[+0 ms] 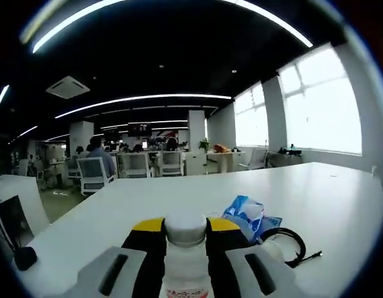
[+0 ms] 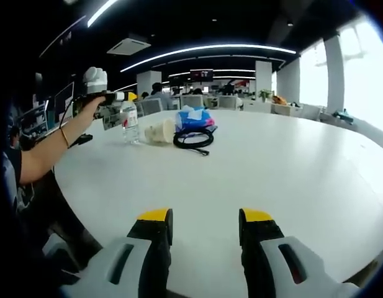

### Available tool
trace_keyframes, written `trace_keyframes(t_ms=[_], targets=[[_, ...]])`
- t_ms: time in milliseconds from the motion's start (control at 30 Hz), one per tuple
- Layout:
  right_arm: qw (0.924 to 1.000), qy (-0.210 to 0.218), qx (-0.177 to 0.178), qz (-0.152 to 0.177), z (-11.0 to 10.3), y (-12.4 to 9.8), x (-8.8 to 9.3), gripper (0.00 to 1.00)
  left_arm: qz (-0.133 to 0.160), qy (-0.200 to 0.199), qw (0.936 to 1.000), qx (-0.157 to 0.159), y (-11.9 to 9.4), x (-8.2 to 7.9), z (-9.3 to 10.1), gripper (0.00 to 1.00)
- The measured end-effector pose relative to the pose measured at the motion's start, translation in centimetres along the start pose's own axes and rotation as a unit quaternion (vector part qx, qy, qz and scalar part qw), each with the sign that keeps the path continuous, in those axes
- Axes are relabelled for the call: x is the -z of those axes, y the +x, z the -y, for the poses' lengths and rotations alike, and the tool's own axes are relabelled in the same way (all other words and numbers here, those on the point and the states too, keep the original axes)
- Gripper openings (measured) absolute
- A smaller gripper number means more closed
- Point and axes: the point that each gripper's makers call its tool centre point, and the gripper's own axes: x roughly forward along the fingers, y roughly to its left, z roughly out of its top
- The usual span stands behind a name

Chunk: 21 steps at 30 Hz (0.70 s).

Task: Arrange the tabletop items into an orderly group along one side of the table until the central work area is clear of visible clutter.

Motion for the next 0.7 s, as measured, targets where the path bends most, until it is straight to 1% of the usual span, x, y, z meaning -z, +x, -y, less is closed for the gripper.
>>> trace_keyframes(t_ms=[33,167,267,400,500,600,700], targets=[[1.0,0.0,0.0,0.0,-0.1,0.0,0.0,0.41,0.0,0.001,1.0,0.0,0.0,0.0,-0.1,0.22],[0.9999,-0.009,-0.004,-0.003,-0.6,0.4,-0.1,0.41,0.002,0.001,1.0,-0.009,0.0,-1.1,-2.2,0.22],[0.9998,-0.015,-0.012,-0.01,-1.3,0.9,0.0,0.41,-0.008,0.004,0.9998,-0.015,0.4,-1.4,-3.9,0.22],[0.9994,-0.024,-0.017,-0.016,-2.0,1.3,0.0,0.42,-0.015,0.006,0.9996,-0.024,0.6,-1.4,-5.7,0.22],[0.9994,-0.025,-0.016,-0.018,-2.1,1.6,-0.1,0.42,-0.02,0.009,0.9992,-0.033,0.7,-1.2,-7.1,0.22],[0.9993,-0.027,-0.013,-0.024,-2.2,2.0,0.0,0.42,-0.026,0.002,0.9987,-0.043,1.1,-0.7,-8.8,0.22],[0.999,-0.032,-0.012,-0.028,-2.5,2.3,0.0,0.42,-0.039,-0.003,0.9982,-0.046,1.5,-0.3,-9.9,0.22]])
